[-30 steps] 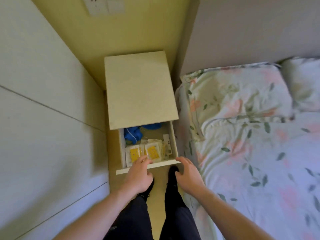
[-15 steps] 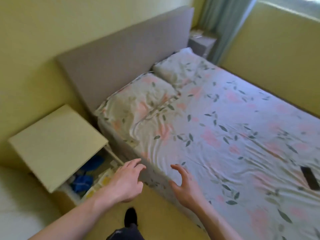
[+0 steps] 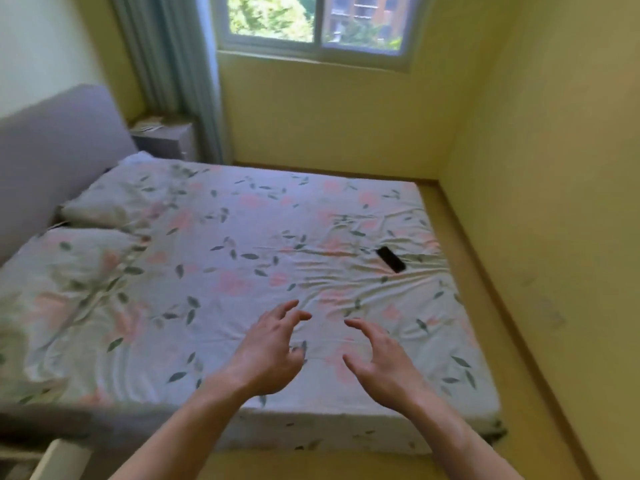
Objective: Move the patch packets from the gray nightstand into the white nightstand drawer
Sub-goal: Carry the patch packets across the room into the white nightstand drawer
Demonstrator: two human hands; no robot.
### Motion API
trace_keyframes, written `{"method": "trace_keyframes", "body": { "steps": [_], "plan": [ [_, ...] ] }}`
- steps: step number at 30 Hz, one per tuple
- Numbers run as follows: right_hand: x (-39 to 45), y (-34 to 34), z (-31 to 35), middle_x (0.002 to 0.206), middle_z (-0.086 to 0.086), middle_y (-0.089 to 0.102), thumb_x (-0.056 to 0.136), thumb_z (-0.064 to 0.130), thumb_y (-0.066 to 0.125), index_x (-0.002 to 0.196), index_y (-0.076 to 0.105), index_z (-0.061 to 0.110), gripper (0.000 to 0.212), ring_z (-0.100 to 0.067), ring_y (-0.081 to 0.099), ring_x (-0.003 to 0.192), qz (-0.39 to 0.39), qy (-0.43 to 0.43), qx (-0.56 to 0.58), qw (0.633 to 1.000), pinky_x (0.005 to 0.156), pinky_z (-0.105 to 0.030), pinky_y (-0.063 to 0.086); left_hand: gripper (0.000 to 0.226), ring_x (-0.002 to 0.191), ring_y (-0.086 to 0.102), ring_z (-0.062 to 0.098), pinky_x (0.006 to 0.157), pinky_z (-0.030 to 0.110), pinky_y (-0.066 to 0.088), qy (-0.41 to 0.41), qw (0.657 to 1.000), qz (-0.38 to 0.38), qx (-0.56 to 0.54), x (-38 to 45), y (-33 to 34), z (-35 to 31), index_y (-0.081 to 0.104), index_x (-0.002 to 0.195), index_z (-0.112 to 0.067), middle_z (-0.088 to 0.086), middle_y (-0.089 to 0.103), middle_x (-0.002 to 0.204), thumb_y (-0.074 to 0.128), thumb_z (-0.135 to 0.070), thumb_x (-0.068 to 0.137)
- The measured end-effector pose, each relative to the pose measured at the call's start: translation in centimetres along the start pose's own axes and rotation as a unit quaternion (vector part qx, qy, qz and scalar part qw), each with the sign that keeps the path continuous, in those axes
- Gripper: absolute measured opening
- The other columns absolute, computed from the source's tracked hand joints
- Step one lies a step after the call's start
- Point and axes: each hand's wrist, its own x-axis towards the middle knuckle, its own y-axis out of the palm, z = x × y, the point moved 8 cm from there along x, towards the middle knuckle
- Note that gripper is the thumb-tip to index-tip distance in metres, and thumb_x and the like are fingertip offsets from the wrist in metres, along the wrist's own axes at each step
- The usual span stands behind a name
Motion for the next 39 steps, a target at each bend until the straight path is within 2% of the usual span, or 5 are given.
{"method": "trace_keyframes", "body": {
  "steps": [9,19,24,28,39],
  "plan": [
    [-3.0,-17.1,-12.2,0.155,0.019,0.037,0.098,0.034,0.065,0.149,0.042,0.037,0.056,-0.003,0.033,0.145,-0.09,0.034,0.04,0.995,0.117,-0.021,0.025,0.06,0.153,0.017,0.014,0.125,0.039,0.02,0.109,0.99,0.026,0.082,8.6,3.9,-15.7,0.032,0.149,-0.047,-0.018,0.01,0.167,0.057,-0.034,0.095],
    [0.1,-34.1,-25.4,0.155,0.024,0.035,0.097,0.034,0.066,0.147,0.042,0.042,0.056,0.005,0.035,0.137,-0.13,0.061,0.037,0.989,0.113,-0.018,0.029,0.059,0.153,0.017,0.015,0.124,0.038,0.02,0.141,0.989,0.01,0.051,23.0,9.7,-32.7,0.035,0.147,-0.045,-0.017,0.013,0.166,0.059,-0.033,0.095],
    [-0.3,-42.8,-32.9,0.158,0.019,0.035,0.097,0.033,0.066,0.147,0.044,0.04,0.055,-0.003,0.035,0.145,-0.175,0.093,0.031,0.98,0.115,-0.02,0.028,0.061,0.15,0.027,0.017,0.121,0.042,0.028,0.195,0.98,0.015,0.046,29.6,13.8,-44.3,0.039,0.147,-0.044,-0.016,0.016,0.165,0.06,-0.037,0.091],
    [0.5,-48.7,-38.1,0.158,0.02,0.036,0.097,0.034,0.067,0.146,0.044,0.043,0.055,-0.004,0.037,0.144,-0.186,0.097,0.029,0.977,0.118,-0.026,0.033,0.063,0.152,0.021,0.013,0.123,0.044,0.027,0.235,0.971,0.02,0.05,33.8,16.7,-51.4,0.035,0.147,-0.046,-0.018,0.016,0.165,0.059,-0.041,0.089],
    [10.7,-61.8,-52.5,0.155,0.021,0.039,0.095,0.035,0.068,0.145,0.044,0.044,0.056,-0.001,0.037,0.142,-0.131,0.015,0.039,0.99,0.122,-0.035,0.033,0.063,0.152,0.02,0.013,0.123,0.037,0.023,0.123,0.987,-0.04,0.096,45.3,21.5,-59.4,0.032,0.148,-0.046,-0.016,0.014,0.166,0.062,-0.04,0.093]
  ]
}}
